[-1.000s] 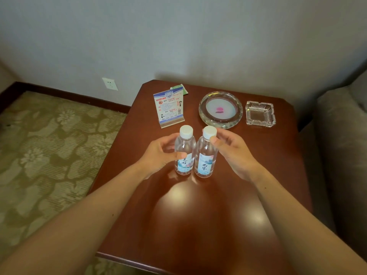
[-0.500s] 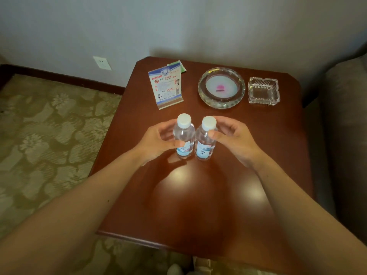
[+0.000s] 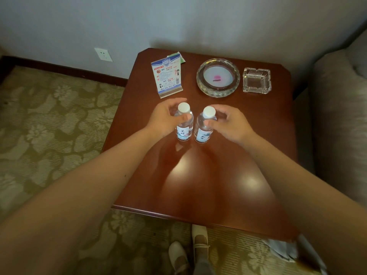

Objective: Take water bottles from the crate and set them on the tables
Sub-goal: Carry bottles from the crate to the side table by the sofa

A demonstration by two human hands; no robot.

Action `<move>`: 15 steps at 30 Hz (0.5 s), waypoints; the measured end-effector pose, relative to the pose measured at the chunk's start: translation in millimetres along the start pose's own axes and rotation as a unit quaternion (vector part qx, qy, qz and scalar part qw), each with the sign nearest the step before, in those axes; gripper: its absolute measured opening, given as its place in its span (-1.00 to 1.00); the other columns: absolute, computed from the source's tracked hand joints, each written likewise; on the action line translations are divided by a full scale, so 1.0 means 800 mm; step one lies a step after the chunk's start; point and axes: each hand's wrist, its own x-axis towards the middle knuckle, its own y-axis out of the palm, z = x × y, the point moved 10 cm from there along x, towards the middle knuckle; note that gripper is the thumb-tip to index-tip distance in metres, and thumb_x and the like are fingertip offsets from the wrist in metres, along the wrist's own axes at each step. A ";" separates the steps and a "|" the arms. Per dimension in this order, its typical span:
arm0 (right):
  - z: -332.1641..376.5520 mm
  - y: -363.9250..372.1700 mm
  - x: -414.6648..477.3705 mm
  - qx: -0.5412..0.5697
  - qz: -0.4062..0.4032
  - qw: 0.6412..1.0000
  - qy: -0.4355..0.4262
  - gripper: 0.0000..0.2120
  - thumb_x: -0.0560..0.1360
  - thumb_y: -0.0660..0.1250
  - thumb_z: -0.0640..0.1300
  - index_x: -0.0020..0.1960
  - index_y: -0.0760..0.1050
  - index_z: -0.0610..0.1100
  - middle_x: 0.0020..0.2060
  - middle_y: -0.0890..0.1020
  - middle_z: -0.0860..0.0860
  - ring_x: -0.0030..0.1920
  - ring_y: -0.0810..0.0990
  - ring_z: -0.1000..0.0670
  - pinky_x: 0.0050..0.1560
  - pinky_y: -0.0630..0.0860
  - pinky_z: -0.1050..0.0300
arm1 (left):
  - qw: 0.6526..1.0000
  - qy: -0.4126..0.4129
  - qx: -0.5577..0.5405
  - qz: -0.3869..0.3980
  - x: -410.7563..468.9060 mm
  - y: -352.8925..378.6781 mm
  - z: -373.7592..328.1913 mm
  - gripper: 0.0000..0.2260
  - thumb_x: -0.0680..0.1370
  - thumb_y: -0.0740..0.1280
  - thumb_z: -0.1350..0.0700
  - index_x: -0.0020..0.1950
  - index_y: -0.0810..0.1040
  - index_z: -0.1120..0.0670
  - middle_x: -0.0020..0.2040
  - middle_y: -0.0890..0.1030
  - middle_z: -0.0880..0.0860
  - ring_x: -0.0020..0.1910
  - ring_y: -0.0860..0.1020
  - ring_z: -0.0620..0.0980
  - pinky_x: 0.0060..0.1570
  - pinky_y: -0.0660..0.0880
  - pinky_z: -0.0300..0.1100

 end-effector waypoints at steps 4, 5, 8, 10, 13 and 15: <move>0.002 0.002 0.001 -0.013 -0.026 1.000 0.011 -0.75 0.42 0.48 -0.18 0.08 0.63 0.00 0.02 0.70 0.05 0.10 0.64 -0.02 0.20 0.56 -0.07 | 1.000 0.003 0.008 -0.019 -0.001 -0.001 0.003 -0.64 0.48 0.48 0.24 0.27 0.58 0.12 0.08 0.58 -0.10 -0.04 0.52 -0.33 -0.08 0.44 -0.54; 0.002 0.004 0.002 -0.011 -0.032 0.999 0.010 -0.75 0.43 0.47 -0.18 0.09 0.63 -0.01 0.03 0.70 0.04 0.10 0.64 -0.02 0.19 0.56 -0.08 | 1.000 0.007 0.009 -0.020 -0.001 -0.001 0.003 -0.64 0.49 0.48 0.24 0.27 0.58 0.12 0.09 0.58 -0.10 -0.02 0.53 -0.30 -0.09 0.43 -0.57; 0.000 0.006 0.000 0.000 -0.051 0.999 0.017 -0.74 0.45 0.45 -0.22 0.13 0.63 -0.07 0.04 0.70 0.02 0.11 0.64 0.00 0.20 0.56 -0.04 | 1.000 0.015 0.014 -0.017 -0.001 0.001 0.001 -0.64 0.50 0.46 0.25 0.29 0.57 0.12 0.13 0.57 -0.09 0.05 0.50 -0.22 -0.08 0.41 -0.60; 0.000 0.007 0.000 0.001 -0.056 0.998 0.019 -0.73 0.45 0.45 -0.24 0.14 0.63 -0.09 0.04 0.70 0.02 0.11 0.64 0.00 0.20 0.56 -0.03 | 1.000 0.013 0.014 -0.016 -0.001 0.001 0.002 -0.63 0.50 0.46 0.25 0.30 0.58 0.11 0.15 0.58 -0.07 0.08 0.50 -0.19 -0.04 0.41 -0.54; -0.001 0.007 -0.001 0.005 -0.057 0.998 0.020 -0.72 0.45 0.44 -0.23 0.14 0.63 -0.07 0.04 0.70 0.02 0.13 0.63 -0.01 0.21 0.56 -0.05 | 1.000 0.005 0.014 -0.013 0.000 0.001 0.002 -0.62 0.50 0.46 0.24 0.31 0.57 0.11 0.18 0.59 -0.05 0.10 0.50 -0.17 0.08 0.44 -0.40; -0.002 0.008 0.000 -0.001 -0.053 0.998 0.025 -0.70 0.45 0.44 -0.22 0.17 0.62 -0.06 0.07 0.69 0.03 0.14 0.63 0.00 0.24 0.55 -0.07 | 1.000 -0.009 0.010 -0.012 0.000 0.001 0.003 -0.59 0.49 0.47 0.25 0.34 0.55 0.11 0.18 0.58 -0.06 0.14 0.49 -0.15 0.21 0.46 -0.23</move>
